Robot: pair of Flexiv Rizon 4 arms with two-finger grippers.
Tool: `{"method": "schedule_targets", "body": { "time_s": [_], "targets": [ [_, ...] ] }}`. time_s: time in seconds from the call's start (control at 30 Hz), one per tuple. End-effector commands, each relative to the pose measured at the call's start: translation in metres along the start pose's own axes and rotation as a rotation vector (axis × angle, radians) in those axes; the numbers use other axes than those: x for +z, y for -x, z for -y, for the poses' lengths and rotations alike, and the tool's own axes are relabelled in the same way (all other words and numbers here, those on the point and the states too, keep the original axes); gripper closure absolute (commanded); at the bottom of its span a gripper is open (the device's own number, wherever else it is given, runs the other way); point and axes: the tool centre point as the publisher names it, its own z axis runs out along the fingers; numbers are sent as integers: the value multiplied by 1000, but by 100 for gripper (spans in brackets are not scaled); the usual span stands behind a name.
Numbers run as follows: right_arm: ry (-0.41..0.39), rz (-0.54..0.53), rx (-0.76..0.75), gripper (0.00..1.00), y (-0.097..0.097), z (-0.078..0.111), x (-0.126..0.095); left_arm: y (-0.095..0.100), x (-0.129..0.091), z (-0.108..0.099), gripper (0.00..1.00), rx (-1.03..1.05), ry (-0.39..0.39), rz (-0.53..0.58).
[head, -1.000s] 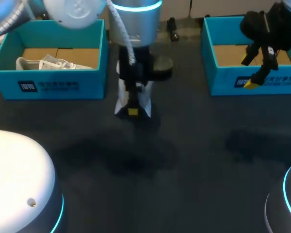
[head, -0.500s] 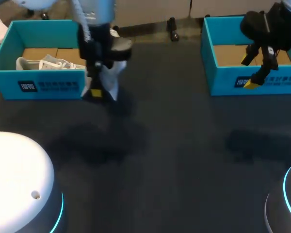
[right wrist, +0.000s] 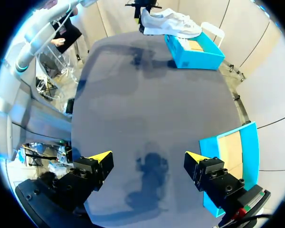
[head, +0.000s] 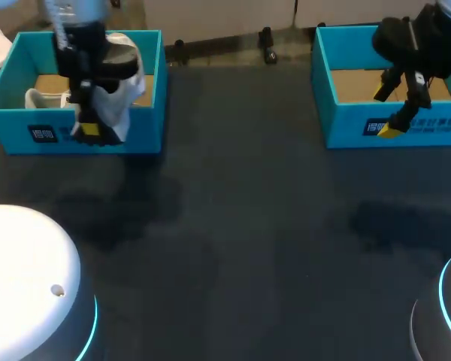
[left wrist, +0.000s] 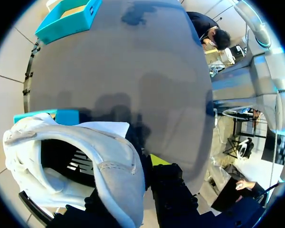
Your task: Take the shoe out of the shoebox, open the shoe tongue, remove and reinsert the insole, then place the shoe into the shoebox
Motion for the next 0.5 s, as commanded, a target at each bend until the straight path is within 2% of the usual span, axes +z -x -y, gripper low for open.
{"method": "schedule_targets", "body": {
  "time_s": [0.03, 0.5],
  "targets": [
    [-3, -3, 0, 0, 2, -1, 0, 8, 0, -46, 100, -8, -73, 3],
    [-3, -3, 0, 0, 2, -1, 0, 39, 0, -148, 100, -78, -88, 8]
  ]
}}
